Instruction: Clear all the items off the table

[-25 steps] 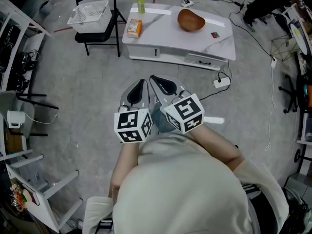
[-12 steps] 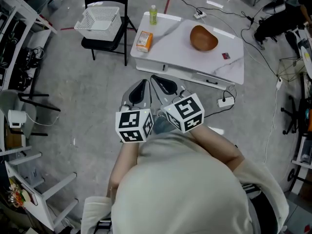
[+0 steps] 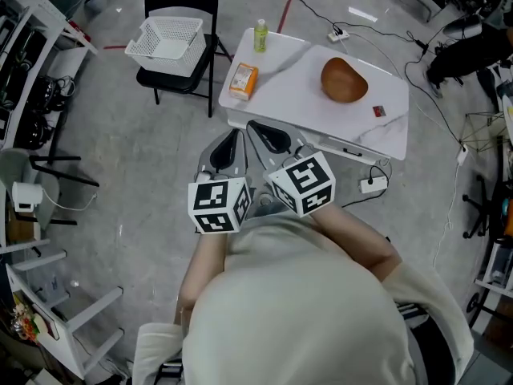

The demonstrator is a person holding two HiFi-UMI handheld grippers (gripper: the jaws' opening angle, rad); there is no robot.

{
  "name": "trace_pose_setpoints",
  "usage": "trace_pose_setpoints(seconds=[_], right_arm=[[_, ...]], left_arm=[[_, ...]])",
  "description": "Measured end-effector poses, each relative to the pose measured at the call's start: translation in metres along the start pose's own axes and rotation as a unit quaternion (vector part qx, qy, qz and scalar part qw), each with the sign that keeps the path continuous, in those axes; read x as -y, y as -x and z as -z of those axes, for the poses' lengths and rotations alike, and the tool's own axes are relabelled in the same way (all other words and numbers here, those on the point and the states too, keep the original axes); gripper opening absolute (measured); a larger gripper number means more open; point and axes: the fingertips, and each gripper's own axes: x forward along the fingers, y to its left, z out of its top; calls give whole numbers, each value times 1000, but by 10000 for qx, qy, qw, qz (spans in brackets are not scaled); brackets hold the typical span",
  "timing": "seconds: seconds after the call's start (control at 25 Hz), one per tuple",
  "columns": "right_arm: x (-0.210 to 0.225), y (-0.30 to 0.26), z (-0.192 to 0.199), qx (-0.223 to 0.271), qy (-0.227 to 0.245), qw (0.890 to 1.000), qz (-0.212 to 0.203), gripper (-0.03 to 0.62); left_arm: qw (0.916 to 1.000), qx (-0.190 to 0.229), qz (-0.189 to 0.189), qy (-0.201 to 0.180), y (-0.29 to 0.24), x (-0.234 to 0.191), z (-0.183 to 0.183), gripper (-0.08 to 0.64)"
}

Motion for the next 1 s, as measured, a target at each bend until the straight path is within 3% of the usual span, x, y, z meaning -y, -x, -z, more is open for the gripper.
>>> trace_pose_setpoints(seconds=[0.48,1.0], right_arm=[[24,-17,12,-239,-233,9994,96,-2],[92,-78,18,-389,-581,9955,645,-2]], left_arm=[[9992,-243,-34,304,-28,-19,8,8],[9981,-521,278,171,-112,-60,-2,8]])
